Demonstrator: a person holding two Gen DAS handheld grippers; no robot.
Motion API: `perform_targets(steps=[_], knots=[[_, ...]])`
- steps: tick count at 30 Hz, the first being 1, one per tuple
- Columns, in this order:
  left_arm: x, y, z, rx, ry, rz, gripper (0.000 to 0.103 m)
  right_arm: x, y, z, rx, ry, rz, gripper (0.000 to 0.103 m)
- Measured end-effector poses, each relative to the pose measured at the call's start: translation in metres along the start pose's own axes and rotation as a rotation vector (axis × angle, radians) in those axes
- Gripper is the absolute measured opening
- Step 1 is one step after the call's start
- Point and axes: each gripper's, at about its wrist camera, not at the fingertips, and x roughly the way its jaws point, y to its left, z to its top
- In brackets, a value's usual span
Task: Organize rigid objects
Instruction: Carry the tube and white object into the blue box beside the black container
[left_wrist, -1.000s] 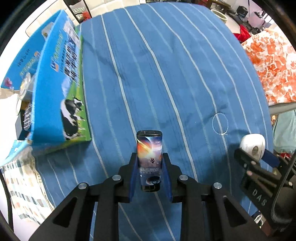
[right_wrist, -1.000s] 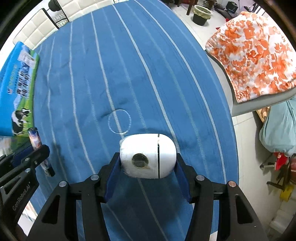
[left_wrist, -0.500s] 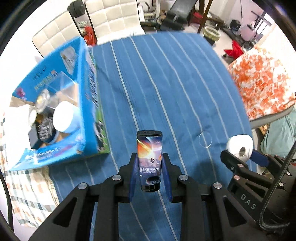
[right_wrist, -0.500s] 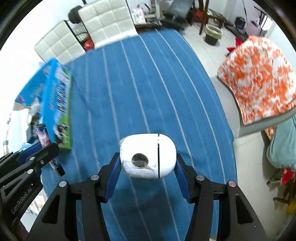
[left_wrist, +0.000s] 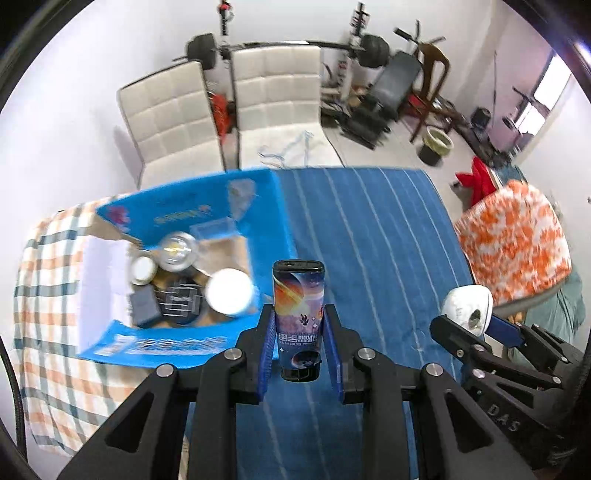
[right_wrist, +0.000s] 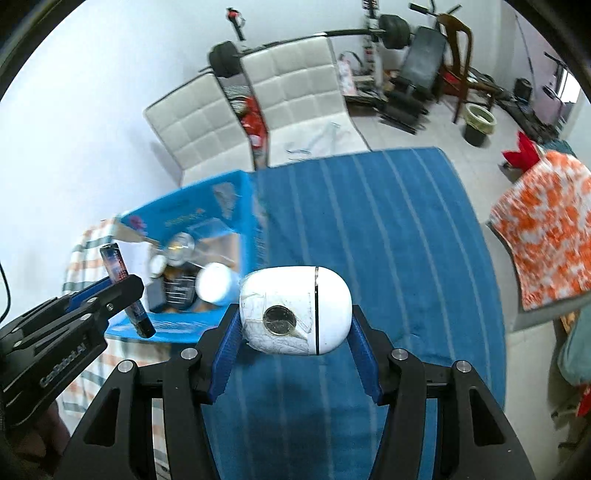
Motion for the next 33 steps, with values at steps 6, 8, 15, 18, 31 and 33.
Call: perform_targets(steps=[6,8,15,18,31,33], knots=[[-0.014,0.06,0.007,-0.063,-0.028,0.043,0.022,0.01,0.054,0.014,-0.052,-0.008,0.027,0.059],[-0.016,0.079,0.008,-0.08,-0.033,0.058,0.022,0.019,0.069,0.015,-0.061,0.003,0.034,0.059],[-0.013,0.134,0.009,-0.13,-0.028,0.082,0.022,0.069,0.104,0.017,-0.067,0.092,0.064,0.059],[-0.001,0.153,0.007,-0.149,-0.002,0.071,0.022,0.092,0.112,0.013,-0.06,0.126,0.062,0.059],[0.112,0.207,-0.021,-0.251,0.227,-0.033,0.022,0.218,0.137,0.002,0.059,0.33,0.104,0.059],[0.124,0.212,-0.021,-0.258,0.248,-0.047,0.022,0.234,0.142,-0.002,0.069,0.359,0.104,0.059]])
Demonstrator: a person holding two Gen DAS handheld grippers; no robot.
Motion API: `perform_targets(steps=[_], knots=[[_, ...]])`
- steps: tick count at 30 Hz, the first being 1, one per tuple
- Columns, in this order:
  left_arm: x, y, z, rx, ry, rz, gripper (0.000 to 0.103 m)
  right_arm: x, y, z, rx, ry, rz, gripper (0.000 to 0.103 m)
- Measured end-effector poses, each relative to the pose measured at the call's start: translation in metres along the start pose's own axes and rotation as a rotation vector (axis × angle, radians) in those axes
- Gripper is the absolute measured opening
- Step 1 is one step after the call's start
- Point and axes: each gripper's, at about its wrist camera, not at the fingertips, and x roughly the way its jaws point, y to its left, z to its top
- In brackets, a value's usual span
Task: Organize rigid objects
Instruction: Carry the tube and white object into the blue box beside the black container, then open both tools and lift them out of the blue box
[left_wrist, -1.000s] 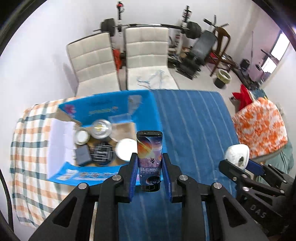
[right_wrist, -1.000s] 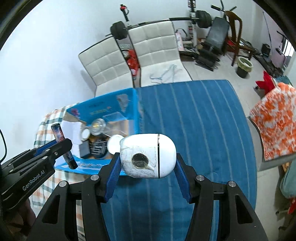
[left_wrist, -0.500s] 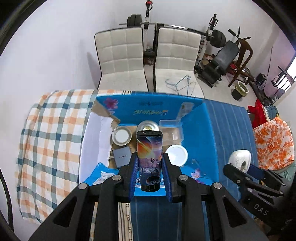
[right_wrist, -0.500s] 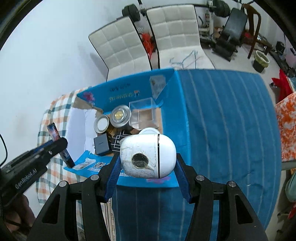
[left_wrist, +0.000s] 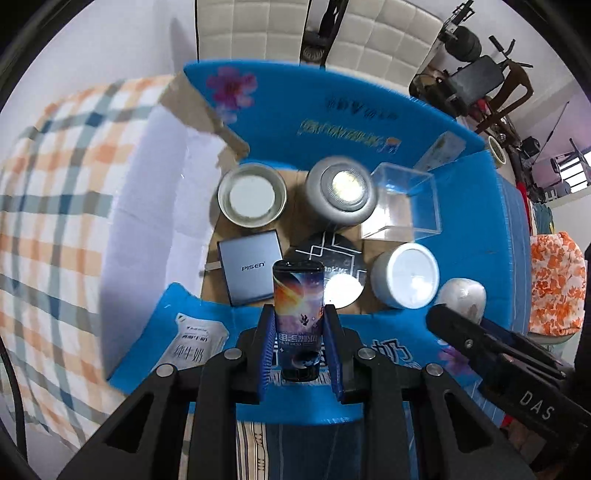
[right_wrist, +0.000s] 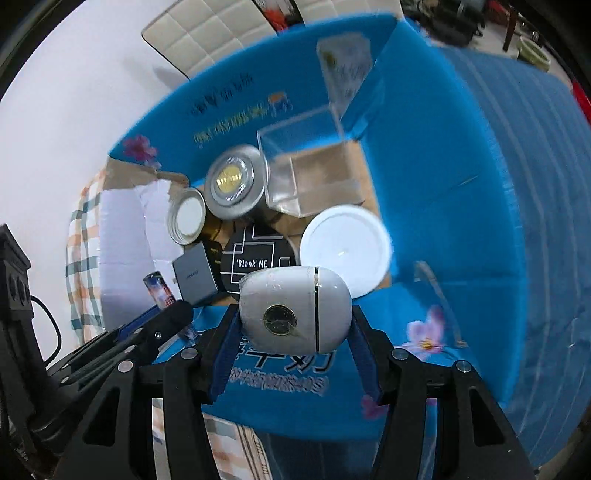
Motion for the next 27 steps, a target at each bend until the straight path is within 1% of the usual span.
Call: perform_targets(steps=[4,11,21,27], knots=[[0.018,0.005,0.006,-0.003,0.044,-0.026,0.022,0.026,0.003,0.002,0.021,0.037,-0.001,0.059],[0.033,0.011,0.016,0.02,0.07,-0.022,0.022,0.053,0.007,0.002,0.025,0.067,-0.047,0.059],[0.047,0.017,0.021,0.035,0.101,-0.012,0.023,0.07,0.015,-0.003,0.001,0.076,-0.106,0.059],[0.044,0.016,0.02,0.062,0.095,0.031,0.023,0.071,0.022,-0.006,-0.017,0.078,-0.132,0.06]])
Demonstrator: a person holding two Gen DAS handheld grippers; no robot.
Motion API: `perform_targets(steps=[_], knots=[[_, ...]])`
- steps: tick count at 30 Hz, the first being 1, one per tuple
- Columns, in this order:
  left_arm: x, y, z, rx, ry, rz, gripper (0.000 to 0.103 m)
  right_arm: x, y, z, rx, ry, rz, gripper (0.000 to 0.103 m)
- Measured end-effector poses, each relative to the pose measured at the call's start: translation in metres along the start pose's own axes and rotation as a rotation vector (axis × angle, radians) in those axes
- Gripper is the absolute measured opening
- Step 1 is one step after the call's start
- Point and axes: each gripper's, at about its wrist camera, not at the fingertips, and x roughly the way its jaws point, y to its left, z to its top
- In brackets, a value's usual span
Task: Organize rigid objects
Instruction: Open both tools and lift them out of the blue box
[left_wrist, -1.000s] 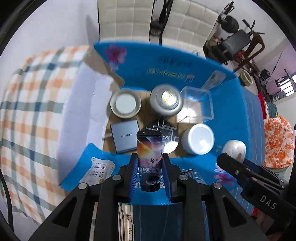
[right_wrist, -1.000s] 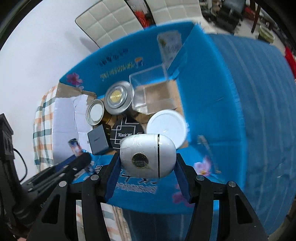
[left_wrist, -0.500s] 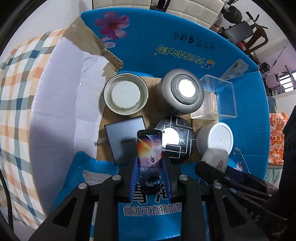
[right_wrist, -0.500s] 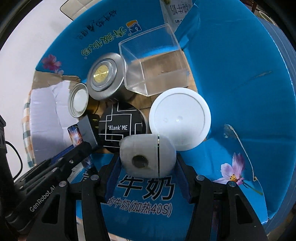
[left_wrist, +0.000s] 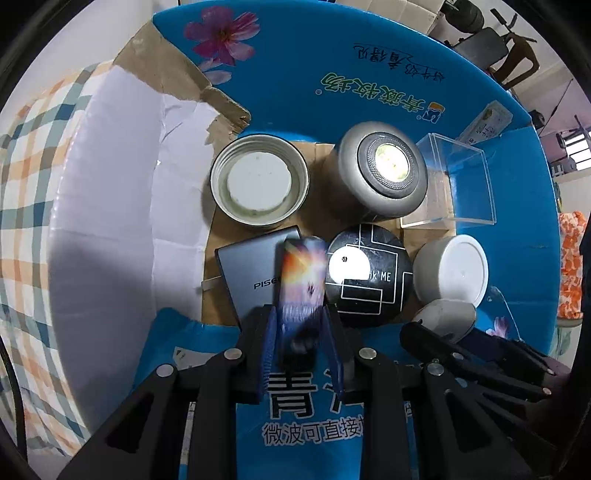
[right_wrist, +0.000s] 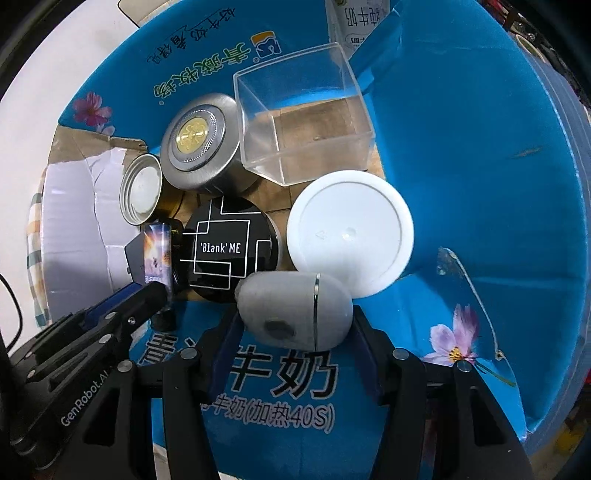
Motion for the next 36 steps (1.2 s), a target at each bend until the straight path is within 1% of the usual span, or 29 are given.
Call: perform_targets(steps=[4,6,7,8,9,10,11,12,13,14,16,17,21,26,31,36], knots=[[-0.005,-0.003,-0.003,0.011,0.001,0.03,0.024,-0.009,-0.002,-0.003,-0.023,-0.017,-0.037,0.061],[-0.009,-0.004,-0.003,0.014,-0.005,0.04,0.035,-0.018,-0.003,-0.003,-0.037,-0.038,-0.059,0.064],[-0.012,-0.004,-0.003,0.017,-0.008,0.043,0.048,-0.022,-0.002,-0.004,-0.048,-0.05,-0.077,0.066],[-0.016,-0.003,-0.004,0.017,-0.017,0.052,0.055,-0.026,-0.002,-0.005,-0.056,-0.061,-0.09,0.069],[-0.019,-0.003,-0.004,0.02,-0.027,0.065,0.059,-0.032,0.0,-0.006,-0.066,-0.076,-0.109,0.075],[-0.022,-0.002,-0.004,0.022,-0.033,0.079,0.067,-0.037,0.0,-0.007,-0.077,-0.092,-0.127,0.082],[-0.025,-0.001,-0.004,0.021,-0.036,0.092,0.077,-0.042,0.001,-0.008,-0.086,-0.103,-0.134,0.086],[-0.028,0.0,-0.005,0.017,-0.041,0.105,0.081,-0.048,0.002,-0.009,-0.096,-0.117,-0.141,0.095],[-0.032,0.002,-0.005,0.014,-0.05,0.118,0.087,-0.054,0.001,-0.007,-0.102,-0.126,-0.144,0.102],[-0.036,0.004,-0.005,0.01,-0.057,0.124,0.092,-0.06,0.002,-0.009,-0.111,-0.138,-0.143,0.103],[-0.044,0.007,-0.007,-0.003,-0.064,0.131,0.096,-0.076,0.004,-0.016,-0.128,-0.166,-0.145,0.103],[-0.049,0.009,-0.009,-0.008,-0.073,0.128,0.099,-0.093,-0.004,-0.02,-0.138,-0.181,-0.145,0.103],[-0.086,0.007,-0.017,-0.015,-0.132,0.137,0.101,-0.143,0.001,-0.042,-0.16,-0.253,-0.118,0.103],[-0.146,-0.014,-0.036,-0.007,-0.246,0.148,0.101,-0.216,-0.004,-0.073,-0.178,-0.361,-0.072,0.103],[-0.206,-0.031,-0.06,0.018,-0.351,0.151,0.101,-0.274,-0.007,-0.1,-0.185,-0.429,-0.04,0.103],[-0.248,-0.041,-0.081,0.03,-0.409,0.133,0.101,-0.316,-0.012,-0.126,-0.181,-0.465,-0.01,0.103]])
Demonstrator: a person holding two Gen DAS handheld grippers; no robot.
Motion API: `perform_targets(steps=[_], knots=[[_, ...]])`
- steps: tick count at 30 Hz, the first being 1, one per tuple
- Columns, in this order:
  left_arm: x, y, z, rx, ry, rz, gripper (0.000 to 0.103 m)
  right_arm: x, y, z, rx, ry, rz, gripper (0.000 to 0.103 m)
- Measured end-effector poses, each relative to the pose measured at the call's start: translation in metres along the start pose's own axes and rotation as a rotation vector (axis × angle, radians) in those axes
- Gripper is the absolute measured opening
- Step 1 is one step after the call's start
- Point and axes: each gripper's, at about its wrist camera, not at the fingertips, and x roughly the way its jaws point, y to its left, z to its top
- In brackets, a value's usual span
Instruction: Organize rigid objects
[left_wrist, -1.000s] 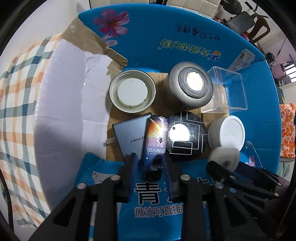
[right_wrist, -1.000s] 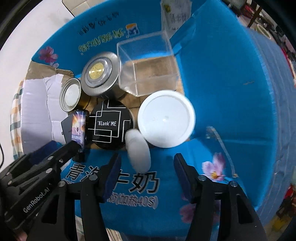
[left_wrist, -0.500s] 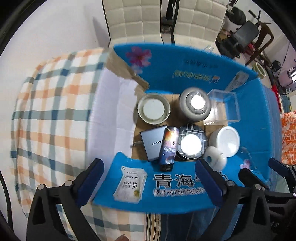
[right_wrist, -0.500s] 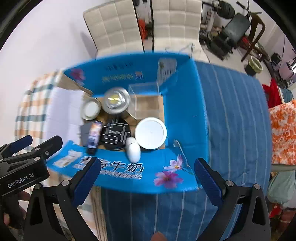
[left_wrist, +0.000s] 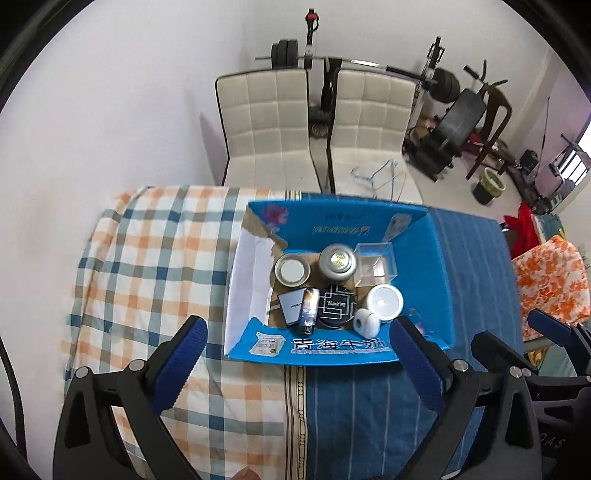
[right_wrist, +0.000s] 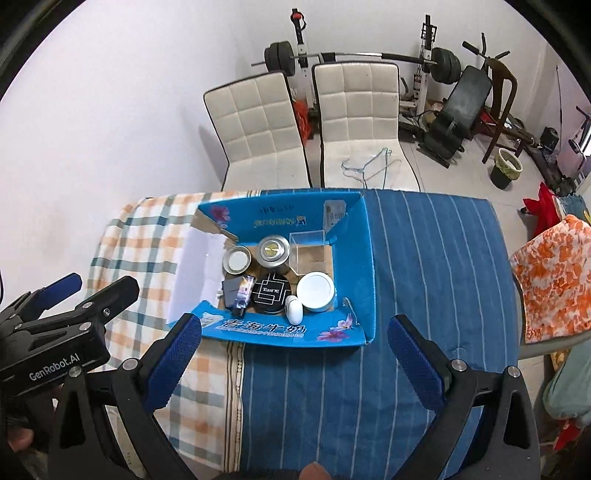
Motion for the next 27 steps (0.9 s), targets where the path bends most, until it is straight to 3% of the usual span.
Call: perform_targets(steps=[9,15,27], knots=[[-0.049,-0.013,-0.011,0.011,-0.057,-0.02,0.101,-0.054,-0.005,-0.009,-0.012,-0.075,-0.03,0.103],[-0.054,-0.019,-0.016,0.022,-0.072,-0.012,0.101,-0.055,-0.01,-0.005,-0.008,-0.102,-0.092,0.103],[-0.061,-0.006,-0.009,-0.007,-0.113,0.036,0.101,-0.053,-0.013,-0.002,-0.002,-0.111,-0.117,0.103]])
